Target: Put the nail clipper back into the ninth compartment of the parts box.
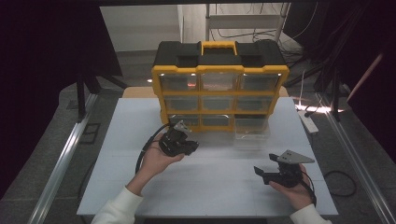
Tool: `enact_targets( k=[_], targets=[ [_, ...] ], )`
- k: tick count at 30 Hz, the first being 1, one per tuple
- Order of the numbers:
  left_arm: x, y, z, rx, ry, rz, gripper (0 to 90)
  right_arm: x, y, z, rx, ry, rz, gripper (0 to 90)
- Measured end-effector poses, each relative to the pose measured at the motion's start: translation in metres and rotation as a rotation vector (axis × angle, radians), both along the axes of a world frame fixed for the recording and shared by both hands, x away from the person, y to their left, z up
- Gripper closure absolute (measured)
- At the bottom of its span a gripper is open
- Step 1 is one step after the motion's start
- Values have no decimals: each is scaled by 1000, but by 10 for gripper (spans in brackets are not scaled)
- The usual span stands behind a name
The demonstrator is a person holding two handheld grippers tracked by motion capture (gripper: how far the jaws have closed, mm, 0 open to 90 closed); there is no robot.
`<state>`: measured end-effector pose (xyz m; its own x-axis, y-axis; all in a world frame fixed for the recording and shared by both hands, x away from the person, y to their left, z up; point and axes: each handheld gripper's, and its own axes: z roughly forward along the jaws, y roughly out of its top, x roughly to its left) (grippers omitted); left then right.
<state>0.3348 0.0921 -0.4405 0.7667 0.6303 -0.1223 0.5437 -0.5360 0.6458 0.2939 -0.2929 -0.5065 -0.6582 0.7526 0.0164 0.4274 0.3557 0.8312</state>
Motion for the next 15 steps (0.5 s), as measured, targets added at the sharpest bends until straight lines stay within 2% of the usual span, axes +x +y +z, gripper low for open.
enact_targets(
  k=[3, 9, 15],
  targets=[
    [-2, 1, 4, -19, -7, -1, 799, 0, 0, 0, 1, 0, -1, 179],
    [-8, 0, 12, -21, -34, -11, 799, -1, 0, 2, 9, -6, 4, 179],
    [-5, 0, 18, -28, -44, -12, 798, -1, 0, 1, 11, -6, 7, 179]
  ],
)
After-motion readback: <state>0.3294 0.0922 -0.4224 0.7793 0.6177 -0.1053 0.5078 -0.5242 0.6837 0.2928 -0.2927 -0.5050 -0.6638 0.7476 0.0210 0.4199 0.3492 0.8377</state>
